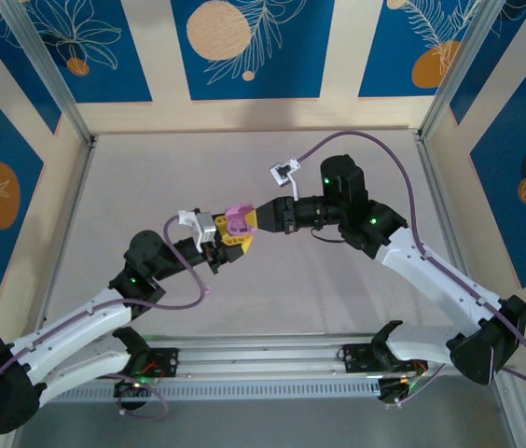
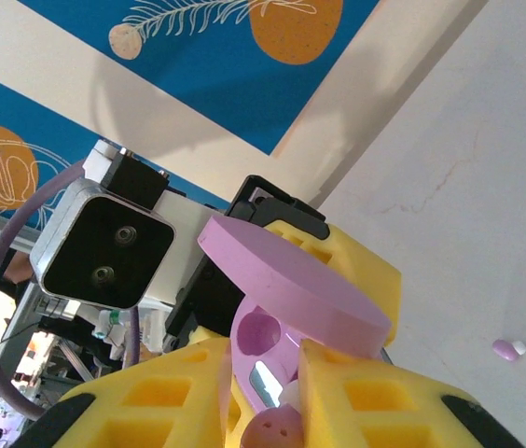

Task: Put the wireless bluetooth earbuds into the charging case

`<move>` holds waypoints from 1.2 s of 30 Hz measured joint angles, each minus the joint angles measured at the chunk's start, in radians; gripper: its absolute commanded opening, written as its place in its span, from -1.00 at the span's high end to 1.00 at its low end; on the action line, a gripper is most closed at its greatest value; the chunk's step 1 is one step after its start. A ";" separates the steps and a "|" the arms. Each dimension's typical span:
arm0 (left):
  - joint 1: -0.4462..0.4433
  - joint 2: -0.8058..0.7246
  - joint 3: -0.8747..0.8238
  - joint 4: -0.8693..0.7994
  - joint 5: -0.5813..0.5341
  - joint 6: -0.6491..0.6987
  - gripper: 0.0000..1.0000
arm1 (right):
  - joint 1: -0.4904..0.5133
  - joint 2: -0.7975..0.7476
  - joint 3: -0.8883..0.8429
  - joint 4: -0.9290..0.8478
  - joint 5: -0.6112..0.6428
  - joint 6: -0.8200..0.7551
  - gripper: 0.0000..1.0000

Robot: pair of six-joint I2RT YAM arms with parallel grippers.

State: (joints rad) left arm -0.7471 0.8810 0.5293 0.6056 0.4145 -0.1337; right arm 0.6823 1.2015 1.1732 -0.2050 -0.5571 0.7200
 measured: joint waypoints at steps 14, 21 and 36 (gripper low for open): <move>0.000 0.010 -0.004 0.013 -0.001 -0.044 0.52 | 0.026 0.008 0.058 -0.112 0.117 -0.014 0.55; 0.001 0.043 -0.018 0.043 -0.010 -0.077 0.53 | 0.034 0.024 0.071 -0.152 0.188 -0.006 0.54; 0.001 0.057 -0.043 0.065 -0.032 -0.097 0.54 | 0.045 0.046 0.093 -0.209 0.244 -0.014 0.44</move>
State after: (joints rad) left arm -0.7464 0.9382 0.4858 0.6704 0.3824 -0.2306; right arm 0.7273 1.2476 1.2663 -0.4145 -0.3130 0.7055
